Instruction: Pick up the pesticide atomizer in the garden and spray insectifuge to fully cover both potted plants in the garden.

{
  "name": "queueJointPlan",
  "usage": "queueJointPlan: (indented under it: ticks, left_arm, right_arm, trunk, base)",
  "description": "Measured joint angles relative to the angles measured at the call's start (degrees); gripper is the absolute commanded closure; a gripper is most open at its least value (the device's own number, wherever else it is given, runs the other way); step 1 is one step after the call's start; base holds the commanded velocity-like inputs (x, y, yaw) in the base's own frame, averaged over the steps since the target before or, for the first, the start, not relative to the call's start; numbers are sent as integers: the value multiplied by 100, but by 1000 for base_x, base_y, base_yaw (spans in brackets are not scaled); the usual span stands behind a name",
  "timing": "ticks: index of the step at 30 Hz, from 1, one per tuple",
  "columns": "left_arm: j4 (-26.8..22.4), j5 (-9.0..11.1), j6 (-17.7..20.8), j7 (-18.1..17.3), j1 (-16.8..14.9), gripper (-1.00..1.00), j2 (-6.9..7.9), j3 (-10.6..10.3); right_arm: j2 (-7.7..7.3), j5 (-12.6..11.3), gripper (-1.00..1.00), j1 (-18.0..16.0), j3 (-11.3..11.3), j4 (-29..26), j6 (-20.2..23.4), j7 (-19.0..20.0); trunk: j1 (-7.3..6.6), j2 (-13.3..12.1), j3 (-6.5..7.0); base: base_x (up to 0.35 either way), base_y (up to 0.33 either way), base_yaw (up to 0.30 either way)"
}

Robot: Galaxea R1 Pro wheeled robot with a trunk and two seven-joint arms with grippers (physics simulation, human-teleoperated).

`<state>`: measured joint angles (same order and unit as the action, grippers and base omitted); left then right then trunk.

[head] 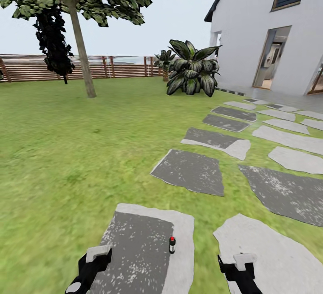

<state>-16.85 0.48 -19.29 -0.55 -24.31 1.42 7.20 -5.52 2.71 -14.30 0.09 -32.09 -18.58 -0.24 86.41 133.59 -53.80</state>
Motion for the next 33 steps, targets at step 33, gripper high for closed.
queueJointPlan:
  ticks: [33]
  left_arm:
    - [3,0,-4,2,-1,-100,-1,-2]
  right_arm:
    - [-1,0,-100,2,0,1,2,0]
  trunk:
    - [-1,0,0]
  base:
    - [91,229,-263]
